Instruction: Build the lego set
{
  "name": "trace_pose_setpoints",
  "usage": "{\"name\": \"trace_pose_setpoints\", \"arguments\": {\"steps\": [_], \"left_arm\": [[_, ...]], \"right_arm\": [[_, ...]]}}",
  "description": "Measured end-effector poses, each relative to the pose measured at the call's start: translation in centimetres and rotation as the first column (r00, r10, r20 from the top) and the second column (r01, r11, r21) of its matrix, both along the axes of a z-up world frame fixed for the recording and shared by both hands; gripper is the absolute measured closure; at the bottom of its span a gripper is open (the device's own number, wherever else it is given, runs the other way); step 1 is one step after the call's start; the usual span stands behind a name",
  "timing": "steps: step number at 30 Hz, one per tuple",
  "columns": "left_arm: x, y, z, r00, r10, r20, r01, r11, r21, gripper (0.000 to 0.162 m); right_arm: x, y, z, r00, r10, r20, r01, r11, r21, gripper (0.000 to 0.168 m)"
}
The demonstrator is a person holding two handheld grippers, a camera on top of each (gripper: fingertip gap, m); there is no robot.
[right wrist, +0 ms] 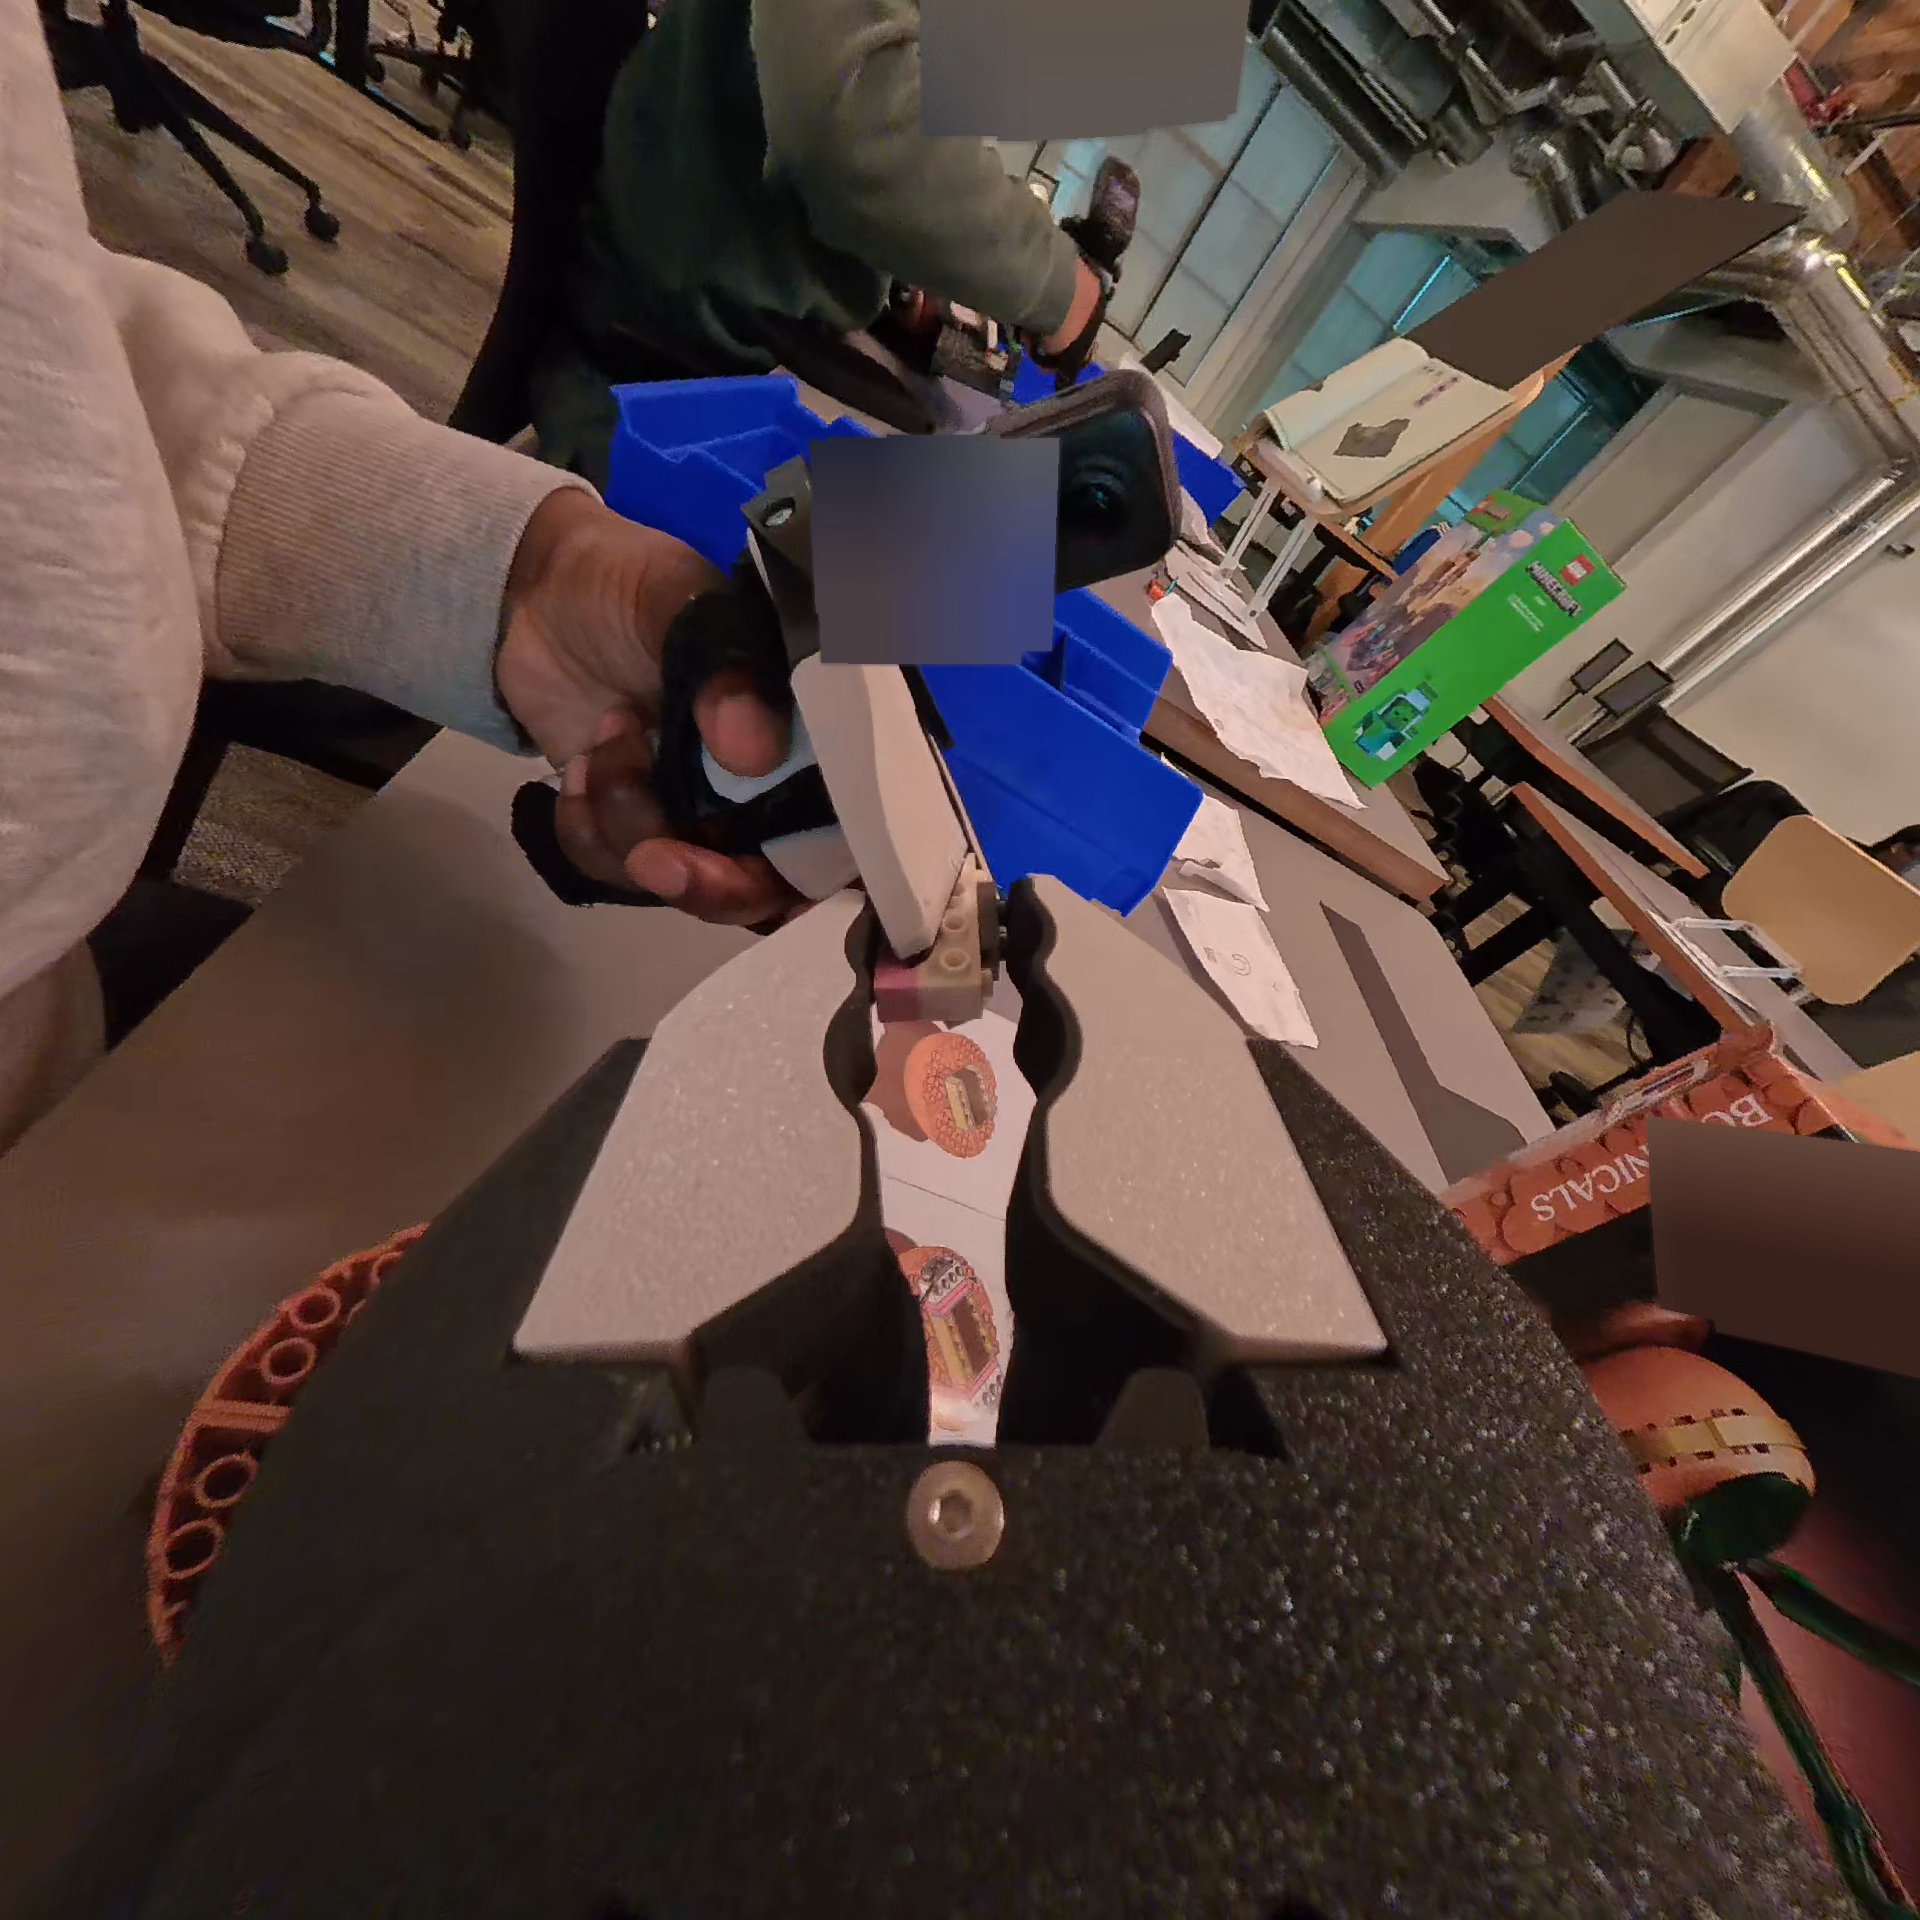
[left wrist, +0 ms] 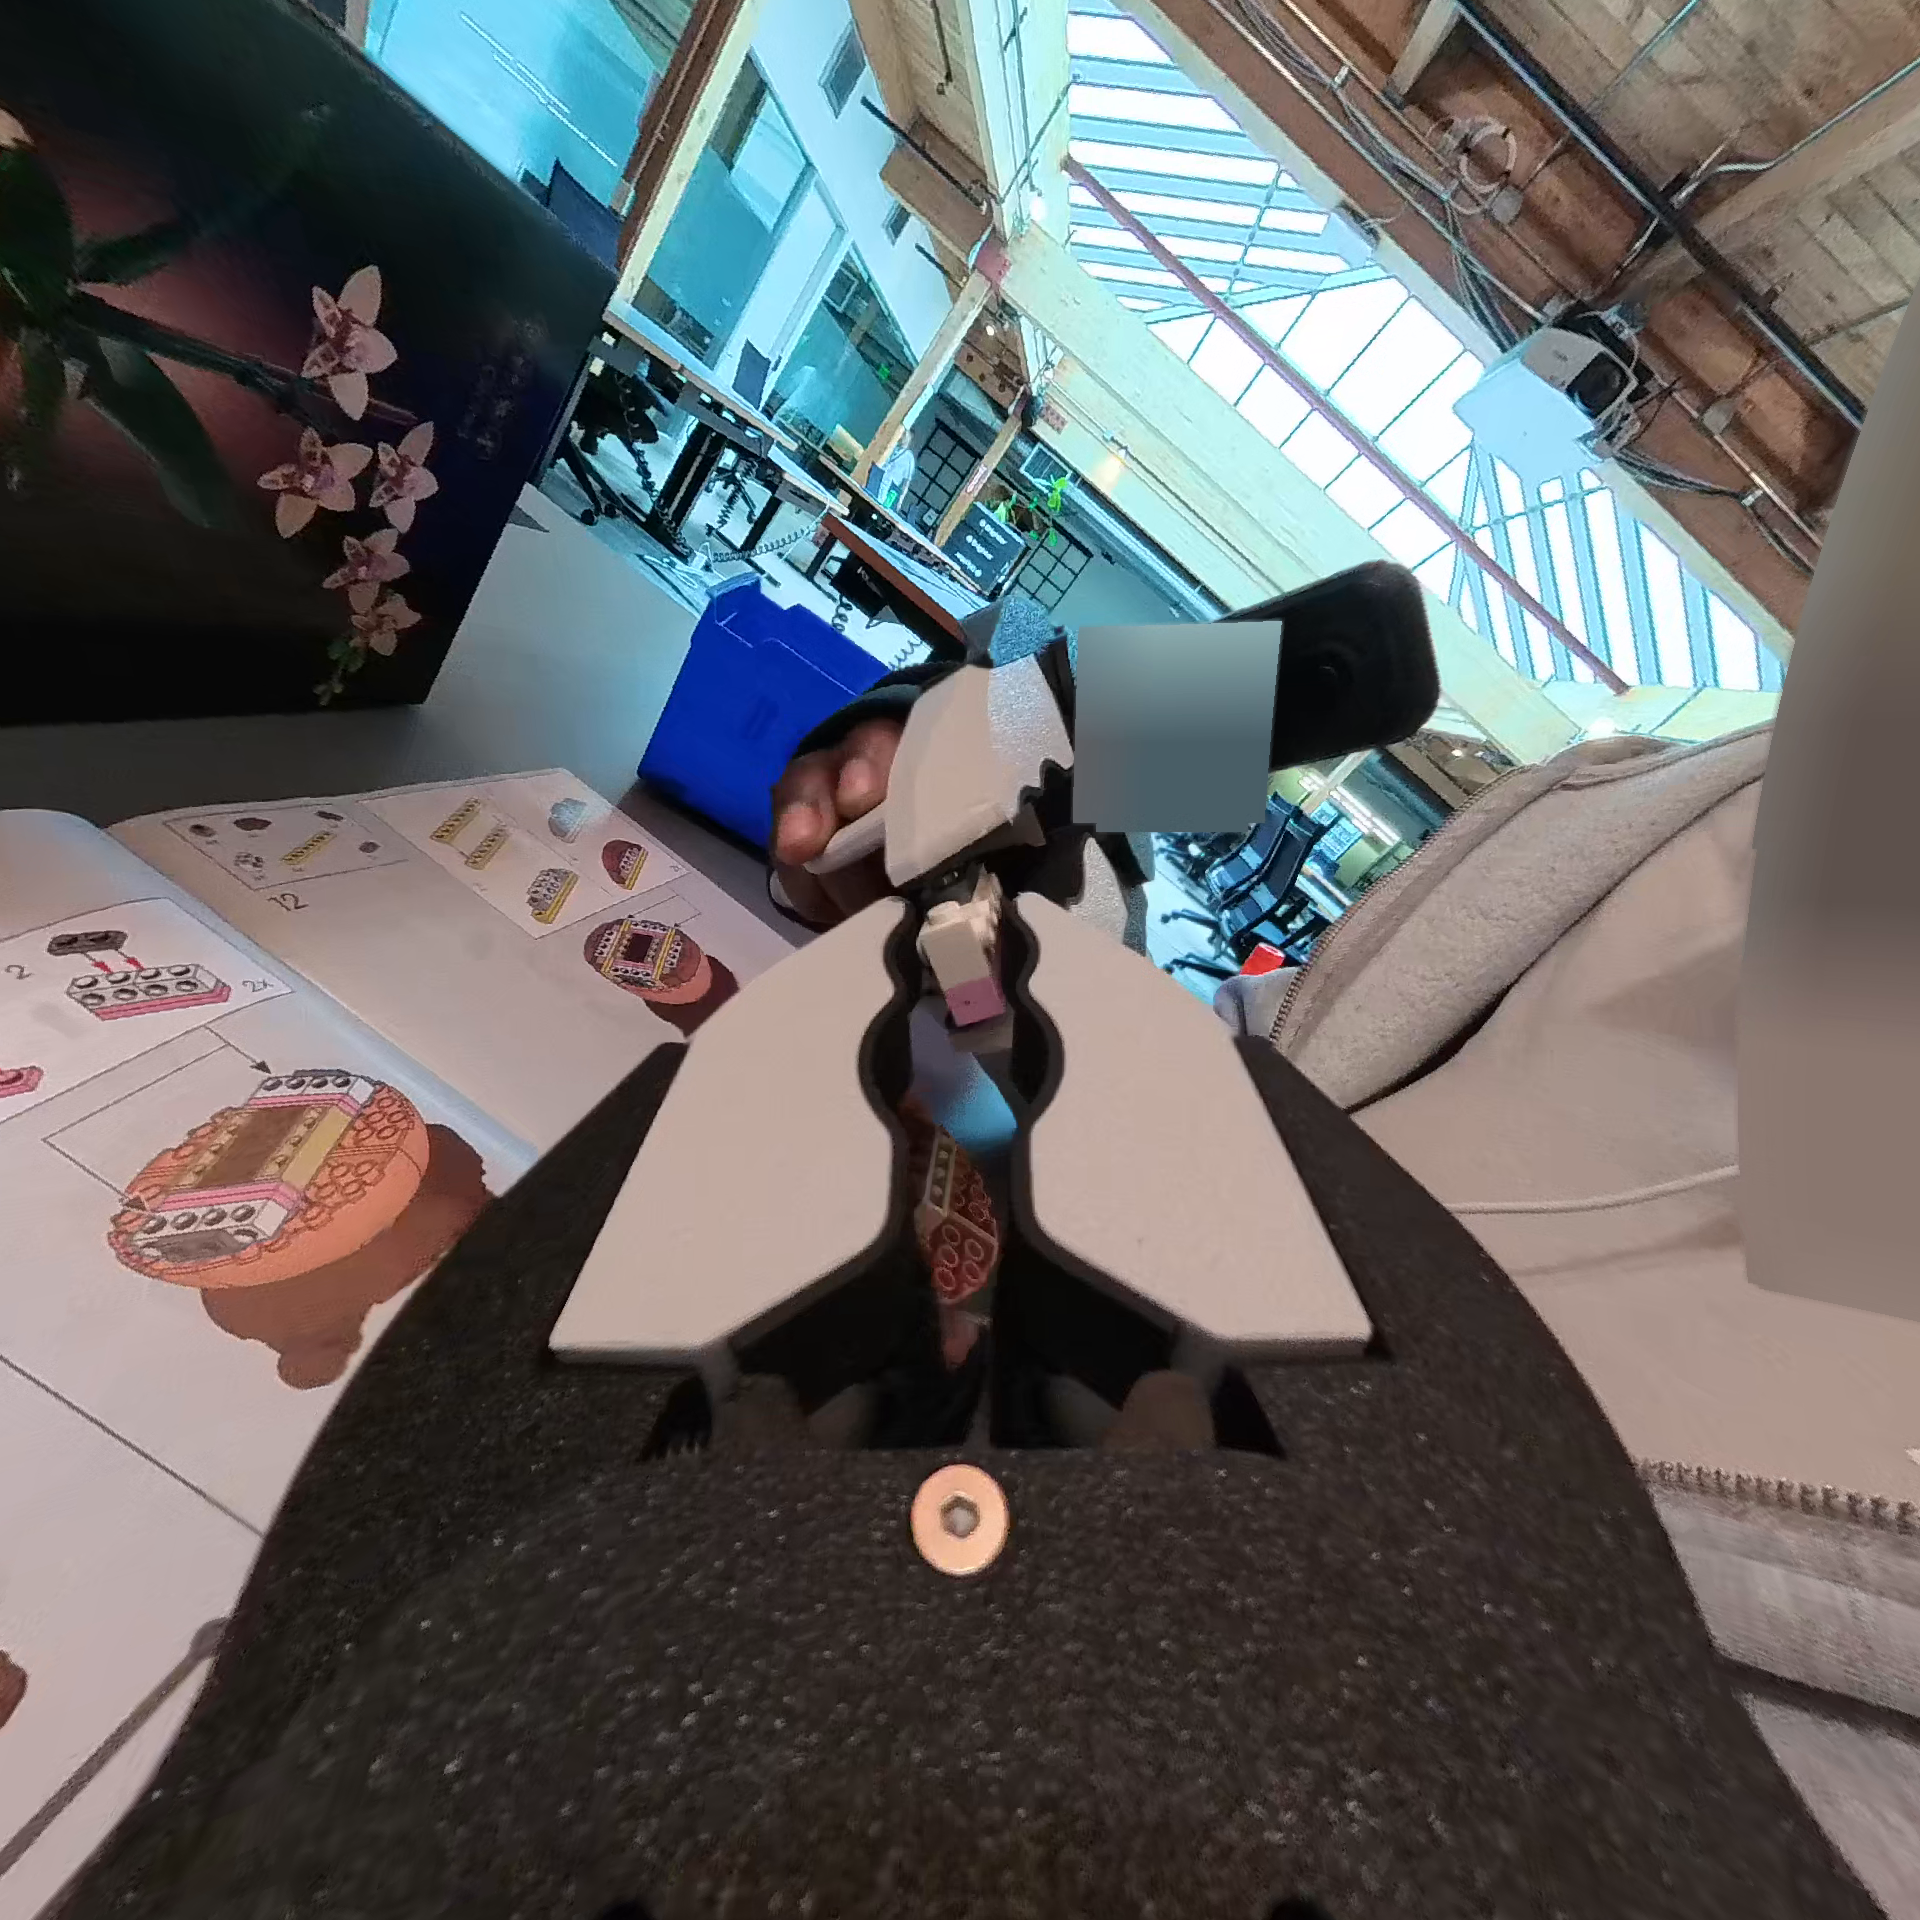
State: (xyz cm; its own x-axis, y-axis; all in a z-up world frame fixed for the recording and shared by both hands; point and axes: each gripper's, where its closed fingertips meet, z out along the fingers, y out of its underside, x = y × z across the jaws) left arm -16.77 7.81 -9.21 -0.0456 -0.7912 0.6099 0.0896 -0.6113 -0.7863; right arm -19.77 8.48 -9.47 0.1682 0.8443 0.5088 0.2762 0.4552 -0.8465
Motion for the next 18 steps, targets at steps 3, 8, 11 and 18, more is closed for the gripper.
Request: {"name": "trace_pose_setpoints", "arguments": {"steps": [3, 8, 11, 18], "left_arm": [[0.2, -0.2, -0.4, 1.000, -0.003, -0.018, 0.003, 1.000, 0.011, 0.150], [0.7, 0.3, -0.8, 0.998, 0.003, -0.065, 0.001, 0.998, 0.058, 0.149], [0.7, 0.8, -0.9, 0.997, -0.037, -0.071, 0.041, 0.998, 0.052, 0.148], [0.4, 1.1, -1.0, 0.988, -0.149, -0.025, 0.150, 0.988, 0.040, 0.151]], "right_arm": [[0.3, -0.1, -0.4, 1.000, -0.010, 0.025, 0.010, 1.000, 0.004, 0.146], [0.8, 0.6, -0.9, 0.998, -0.046, 0.035, 0.045, 0.999, 0.005, 0.145], [0.7, 1.1, -1.0, 0.998, -0.048, 0.039, 0.048, 0.999, 0.001, 0.145], [0.5, 1.7, -1.1, 0.997, -0.054, 0.061, 0.055, 0.998, -0.005, 0.143]]}}
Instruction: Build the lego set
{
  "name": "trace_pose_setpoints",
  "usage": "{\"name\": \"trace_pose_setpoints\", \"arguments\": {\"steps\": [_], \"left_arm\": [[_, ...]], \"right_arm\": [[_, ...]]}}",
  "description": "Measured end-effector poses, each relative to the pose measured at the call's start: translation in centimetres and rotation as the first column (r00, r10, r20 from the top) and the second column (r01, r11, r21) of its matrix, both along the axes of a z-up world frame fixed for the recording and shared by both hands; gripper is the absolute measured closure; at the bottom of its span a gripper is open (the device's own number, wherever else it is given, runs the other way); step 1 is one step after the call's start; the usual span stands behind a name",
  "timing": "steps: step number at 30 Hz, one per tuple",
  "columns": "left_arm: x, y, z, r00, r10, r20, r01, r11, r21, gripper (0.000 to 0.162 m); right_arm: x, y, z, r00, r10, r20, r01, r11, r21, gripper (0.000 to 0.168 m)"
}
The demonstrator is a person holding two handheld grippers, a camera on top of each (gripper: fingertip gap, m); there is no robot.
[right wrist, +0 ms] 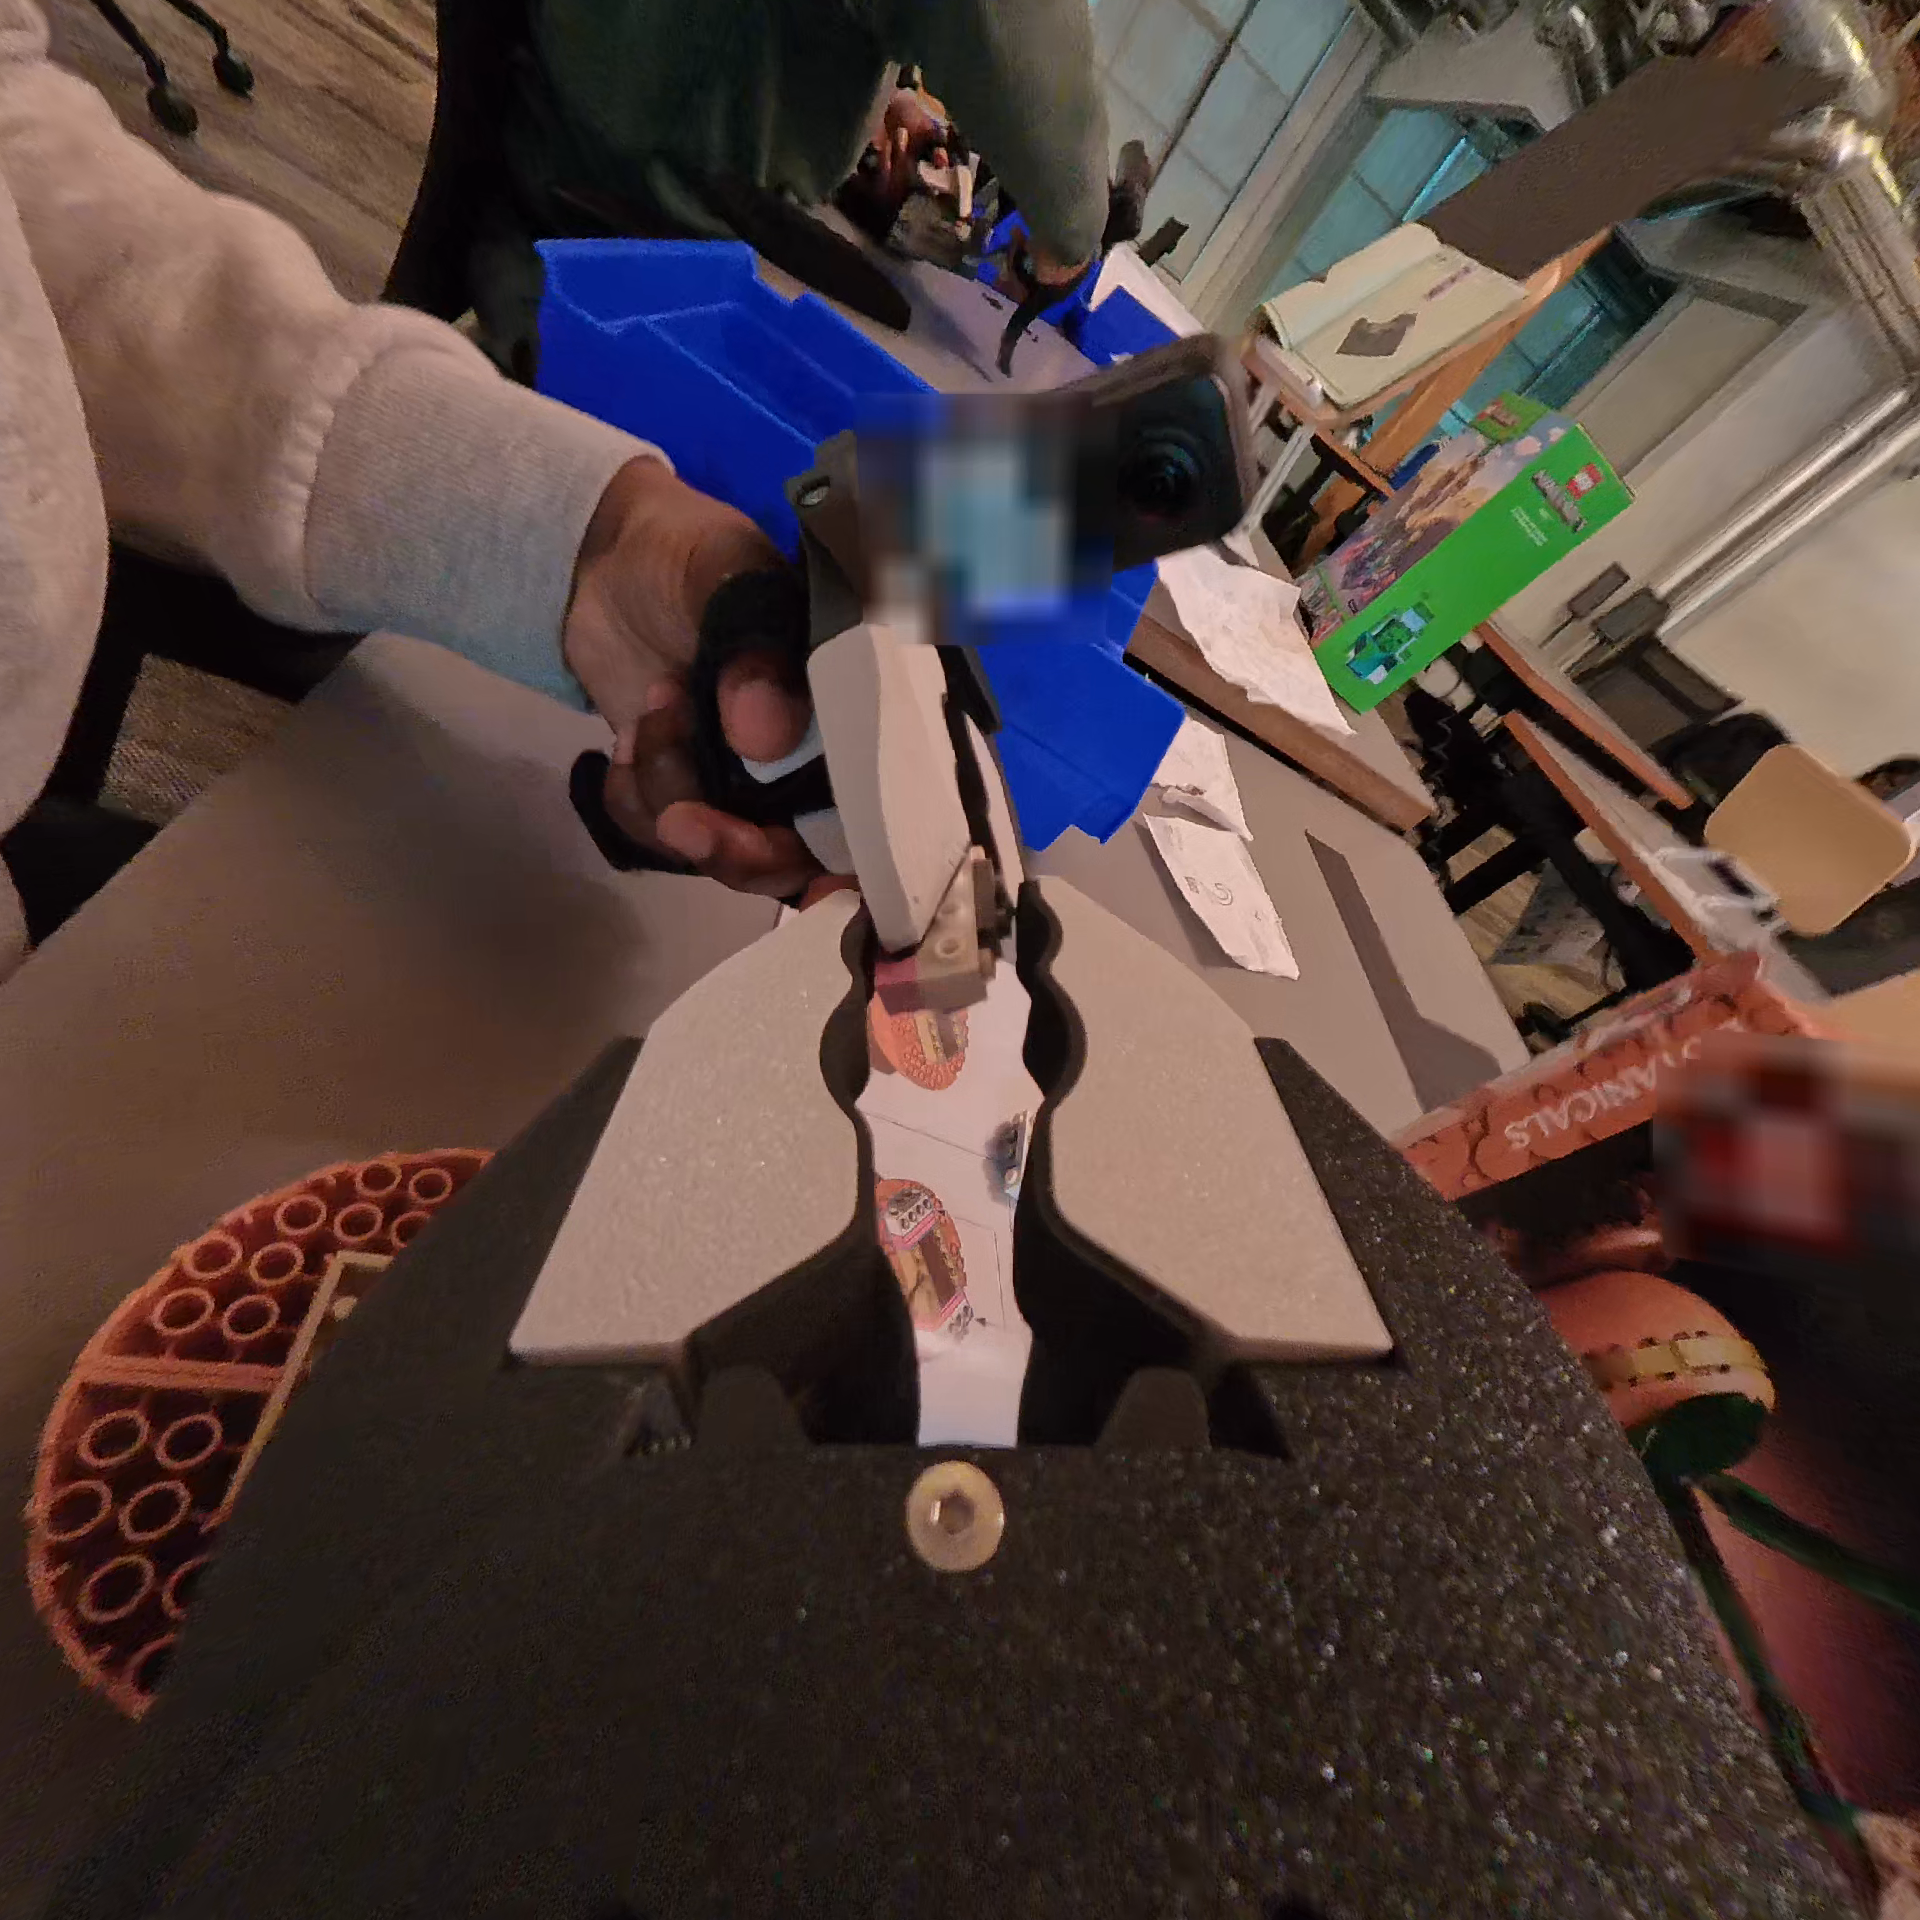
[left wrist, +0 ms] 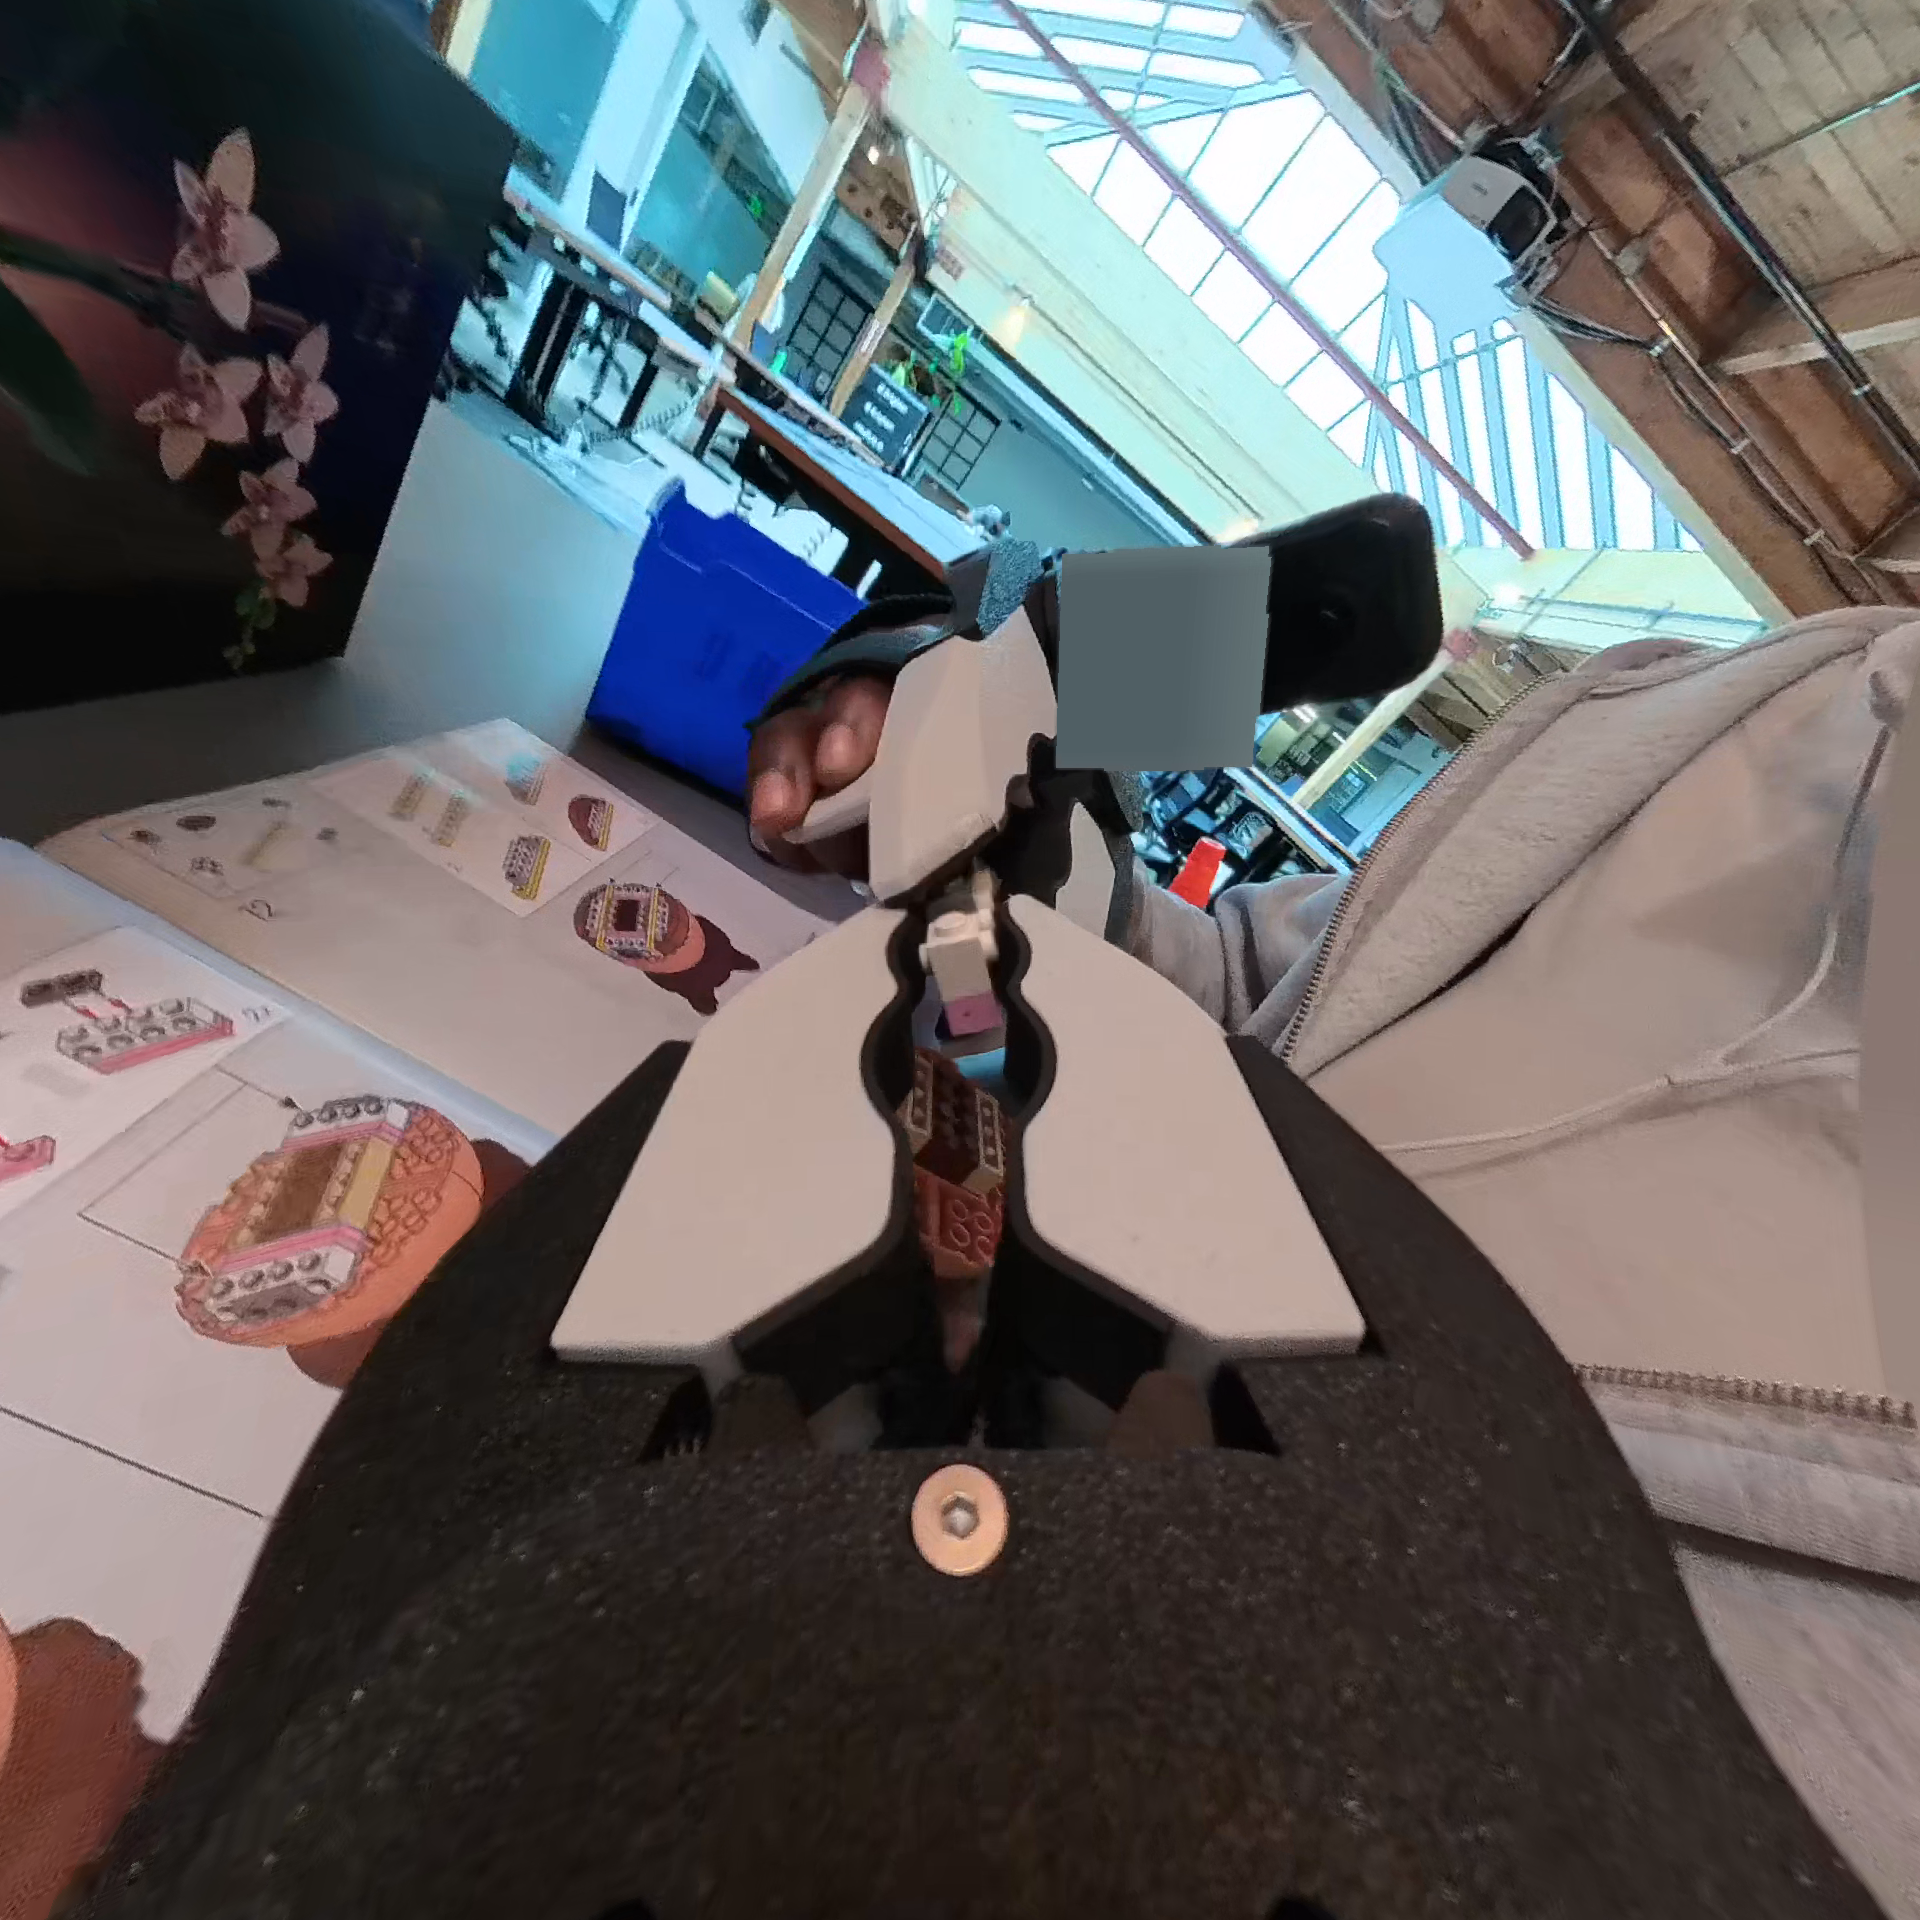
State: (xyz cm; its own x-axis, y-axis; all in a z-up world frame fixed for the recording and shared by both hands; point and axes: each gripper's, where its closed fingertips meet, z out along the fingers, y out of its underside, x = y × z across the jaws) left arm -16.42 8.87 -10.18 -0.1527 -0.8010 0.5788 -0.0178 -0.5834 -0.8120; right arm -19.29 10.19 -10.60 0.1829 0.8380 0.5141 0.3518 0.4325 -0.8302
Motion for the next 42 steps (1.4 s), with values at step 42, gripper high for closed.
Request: {"name": "trace_pose_setpoints", "arguments": {"steps": [42], "left_arm": [[-6.3, 3.1, -6.9, 0.809, 0.526, -0.262, -0.352, 0.791, 0.501, 0.147]], "right_arm": [[0.1, 13.1, -10.1, 0.912, -0.301, 0.280, 0.400, 0.806, -0.437, 0.159]]}}
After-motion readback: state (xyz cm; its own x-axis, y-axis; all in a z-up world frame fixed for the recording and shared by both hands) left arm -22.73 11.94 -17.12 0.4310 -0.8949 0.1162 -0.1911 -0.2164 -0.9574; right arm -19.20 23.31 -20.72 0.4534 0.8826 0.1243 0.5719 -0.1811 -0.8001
